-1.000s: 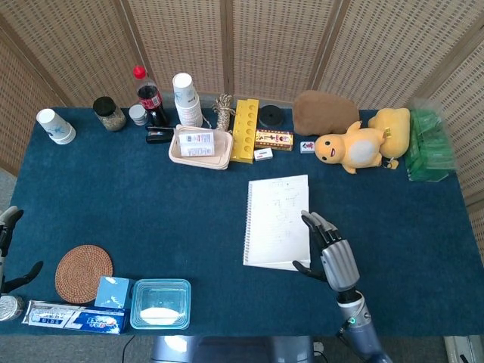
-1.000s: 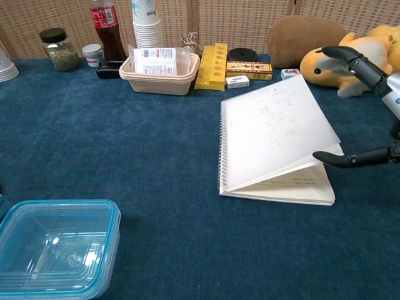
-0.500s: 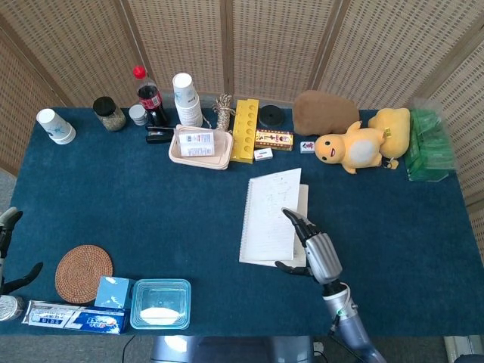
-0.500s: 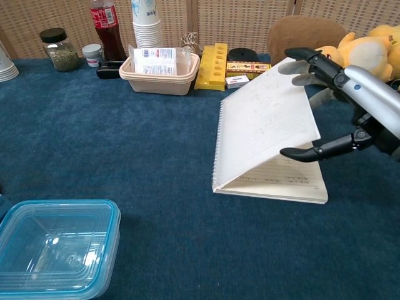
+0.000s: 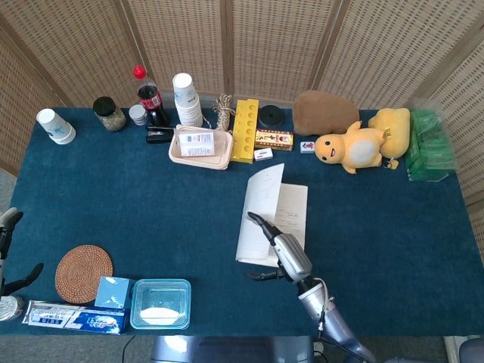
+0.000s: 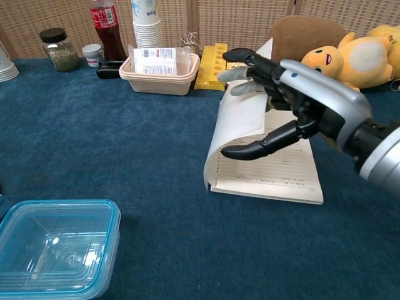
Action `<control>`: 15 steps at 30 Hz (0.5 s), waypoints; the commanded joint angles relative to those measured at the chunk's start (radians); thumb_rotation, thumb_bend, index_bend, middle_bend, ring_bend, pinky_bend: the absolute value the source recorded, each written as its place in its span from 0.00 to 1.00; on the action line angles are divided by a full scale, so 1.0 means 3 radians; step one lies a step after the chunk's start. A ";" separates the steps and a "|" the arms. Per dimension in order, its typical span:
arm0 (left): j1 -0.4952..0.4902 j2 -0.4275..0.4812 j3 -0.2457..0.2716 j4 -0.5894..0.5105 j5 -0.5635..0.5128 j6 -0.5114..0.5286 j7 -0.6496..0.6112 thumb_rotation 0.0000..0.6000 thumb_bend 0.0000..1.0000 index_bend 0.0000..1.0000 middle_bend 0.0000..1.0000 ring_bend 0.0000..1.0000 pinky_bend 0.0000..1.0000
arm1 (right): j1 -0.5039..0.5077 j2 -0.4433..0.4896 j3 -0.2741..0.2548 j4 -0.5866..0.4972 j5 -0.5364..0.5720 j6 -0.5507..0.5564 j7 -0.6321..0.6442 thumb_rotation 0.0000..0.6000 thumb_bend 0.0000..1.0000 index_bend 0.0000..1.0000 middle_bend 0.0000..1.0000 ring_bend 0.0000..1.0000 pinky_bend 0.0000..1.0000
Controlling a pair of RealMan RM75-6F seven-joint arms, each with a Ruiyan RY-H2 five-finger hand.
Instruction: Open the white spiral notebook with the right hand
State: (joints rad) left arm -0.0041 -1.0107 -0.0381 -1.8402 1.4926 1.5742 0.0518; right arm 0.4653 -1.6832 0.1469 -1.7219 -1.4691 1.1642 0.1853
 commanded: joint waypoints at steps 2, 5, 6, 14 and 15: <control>0.0014 0.0005 0.0001 0.0004 0.0001 0.0017 -0.0010 1.00 0.20 0.08 0.06 0.03 0.03 | 0.0140 0.0113 0.0096 -0.0263 0.0219 -0.0266 0.0024 1.00 0.11 0.00 0.13 0.17 0.37; 0.0020 0.0005 0.0004 0.0007 0.0005 0.0024 -0.0015 1.00 0.20 0.08 0.06 0.03 0.03 | 0.0186 0.0172 0.0138 -0.0381 0.0342 -0.0386 0.0074 1.00 0.11 0.00 0.12 0.17 0.37; 0.0023 0.0004 0.0006 0.0009 0.0007 0.0026 -0.0017 1.00 0.20 0.08 0.06 0.03 0.03 | 0.0211 0.0205 0.0162 -0.0436 0.0399 -0.0447 0.0100 1.00 0.11 0.00 0.12 0.17 0.37; 0.0039 0.0002 0.0011 0.0015 0.0024 0.0048 -0.0012 1.00 0.20 0.08 0.06 0.02 0.03 | 0.0402 0.0418 0.0350 -0.0659 0.0564 -0.0739 0.0265 1.00 0.11 0.00 0.10 0.16 0.36; 0.0041 0.0003 0.0010 0.0015 0.0025 0.0051 -0.0010 1.00 0.20 0.08 0.06 0.02 0.03 | 0.0412 0.0432 0.0365 -0.0672 0.0566 -0.0744 0.0274 1.00 0.10 0.00 0.10 0.16 0.36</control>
State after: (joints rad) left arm 0.0083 -1.0100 -0.0350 -1.8356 1.5000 1.5895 0.0485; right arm 0.5852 -1.5579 0.2521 -1.9189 -1.3014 0.9448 0.2635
